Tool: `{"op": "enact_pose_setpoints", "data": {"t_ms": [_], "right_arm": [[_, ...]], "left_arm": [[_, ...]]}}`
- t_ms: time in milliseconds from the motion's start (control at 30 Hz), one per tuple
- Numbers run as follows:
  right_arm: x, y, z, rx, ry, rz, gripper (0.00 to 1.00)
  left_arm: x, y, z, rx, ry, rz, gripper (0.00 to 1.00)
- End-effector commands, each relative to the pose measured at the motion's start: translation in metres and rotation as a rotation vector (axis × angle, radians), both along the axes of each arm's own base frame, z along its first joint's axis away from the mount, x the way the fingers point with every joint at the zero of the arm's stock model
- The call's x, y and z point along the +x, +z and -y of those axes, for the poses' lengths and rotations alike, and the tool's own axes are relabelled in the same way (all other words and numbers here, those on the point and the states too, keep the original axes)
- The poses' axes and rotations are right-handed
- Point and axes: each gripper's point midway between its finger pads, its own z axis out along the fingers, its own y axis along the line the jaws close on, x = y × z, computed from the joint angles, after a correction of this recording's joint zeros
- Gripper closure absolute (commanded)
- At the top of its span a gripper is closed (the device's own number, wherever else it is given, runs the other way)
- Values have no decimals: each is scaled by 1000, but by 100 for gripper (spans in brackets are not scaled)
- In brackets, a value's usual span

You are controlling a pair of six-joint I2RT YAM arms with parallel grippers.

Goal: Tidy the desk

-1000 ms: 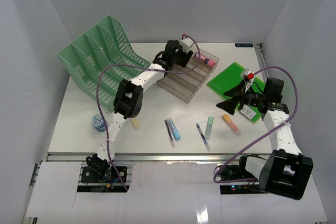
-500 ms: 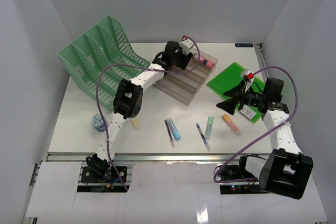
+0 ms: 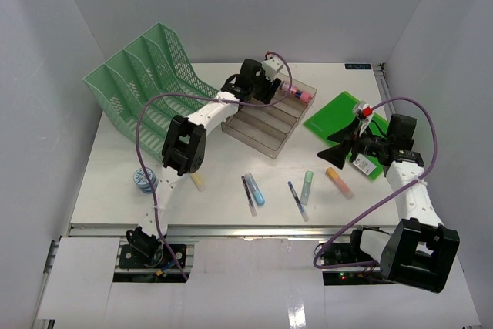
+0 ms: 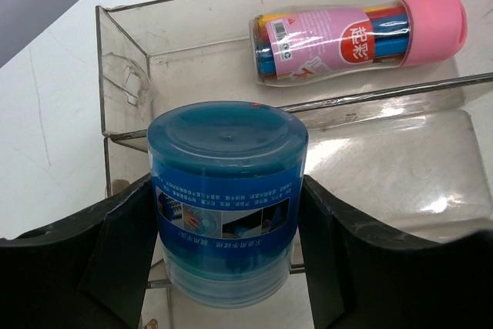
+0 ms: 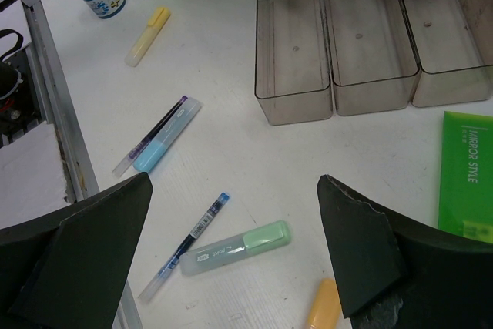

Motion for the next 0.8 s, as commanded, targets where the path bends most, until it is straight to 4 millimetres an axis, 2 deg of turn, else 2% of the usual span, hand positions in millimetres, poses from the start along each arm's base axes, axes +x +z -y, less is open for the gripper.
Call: {"op": "enact_pose_setpoints", "data": {"t_ms": [0,267,600,767], "right_arm": [[2,5,1,11,10,24,6],[2,3,0,15,11,19,6],[3,2,0,18,10,15,6],[3,2,0,17,9,15,6]], "left_arm": [[-3,91,-5,-92,22,85,99],[-14,69,-6,-101,15,-42,100],[-16,71,-14,-88,45,-62,100],[-17,61,-18,-85,50,-92,100]]}}
